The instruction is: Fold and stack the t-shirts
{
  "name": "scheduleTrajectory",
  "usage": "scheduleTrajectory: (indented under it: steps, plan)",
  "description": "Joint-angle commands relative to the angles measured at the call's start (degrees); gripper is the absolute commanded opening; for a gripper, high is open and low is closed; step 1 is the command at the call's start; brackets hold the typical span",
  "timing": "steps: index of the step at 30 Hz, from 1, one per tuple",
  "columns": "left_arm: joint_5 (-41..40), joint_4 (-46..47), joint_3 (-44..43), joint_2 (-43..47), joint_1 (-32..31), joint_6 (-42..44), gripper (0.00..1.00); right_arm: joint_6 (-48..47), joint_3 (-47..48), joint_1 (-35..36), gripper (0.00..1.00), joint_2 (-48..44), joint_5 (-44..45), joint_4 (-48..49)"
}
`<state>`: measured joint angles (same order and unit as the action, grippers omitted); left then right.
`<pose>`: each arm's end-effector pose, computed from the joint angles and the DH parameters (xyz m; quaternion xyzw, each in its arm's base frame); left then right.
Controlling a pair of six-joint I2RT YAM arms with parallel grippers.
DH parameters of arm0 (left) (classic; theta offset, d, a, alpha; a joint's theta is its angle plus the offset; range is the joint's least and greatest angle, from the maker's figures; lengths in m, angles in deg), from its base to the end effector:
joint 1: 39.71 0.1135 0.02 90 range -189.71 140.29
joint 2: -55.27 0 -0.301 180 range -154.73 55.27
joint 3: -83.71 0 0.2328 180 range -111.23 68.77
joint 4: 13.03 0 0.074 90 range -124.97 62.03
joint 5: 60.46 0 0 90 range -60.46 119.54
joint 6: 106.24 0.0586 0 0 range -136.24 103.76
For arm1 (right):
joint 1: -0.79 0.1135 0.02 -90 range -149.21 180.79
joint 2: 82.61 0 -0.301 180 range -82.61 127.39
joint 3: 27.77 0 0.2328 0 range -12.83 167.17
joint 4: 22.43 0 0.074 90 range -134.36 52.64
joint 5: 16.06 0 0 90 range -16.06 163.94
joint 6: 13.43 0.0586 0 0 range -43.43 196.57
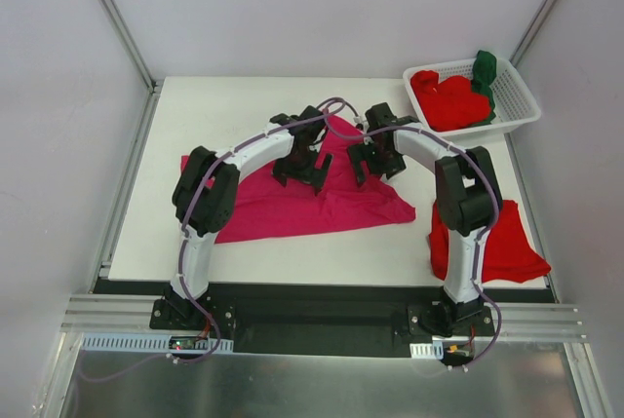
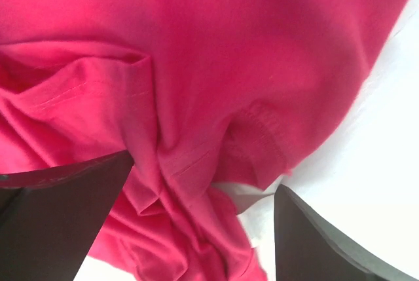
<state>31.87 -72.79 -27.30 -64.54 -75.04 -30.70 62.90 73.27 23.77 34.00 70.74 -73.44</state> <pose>0.3642 -0.2611 0.2157 0.1816 0.9654 -0.0964 0.1603 0.3962 0.1716 0.1985 -0.3131 0.9274 0.0437 0.2000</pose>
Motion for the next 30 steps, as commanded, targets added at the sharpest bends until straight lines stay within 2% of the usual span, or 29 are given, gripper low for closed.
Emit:
scheduleTrajectory:
  steps: [1,8,17,30]
  plan:
    - [-1.19,-0.18,-0.08,3.18,-2.02,1.10,0.99,-2.23,1.17,0.66,0.96,0.63,2.85,2.15]
    - [-1.45,0.08,-2.36,1.16,-2.20,1.36,0.99,-2.41,1.87,0.75,0.96,0.89,5.49,2.15]
    - [-1.54,0.08,-10.09,-3.67,-2.20,2.15,0.99,-1.71,1.87,0.92,0.96,0.80,4.43,1.27]
    - [-0.13,0.61,-10.01,-7.98,-2.46,1.80,0.99,-1.53,3.28,0.92,0.96,-0.16,4.70,0.13]
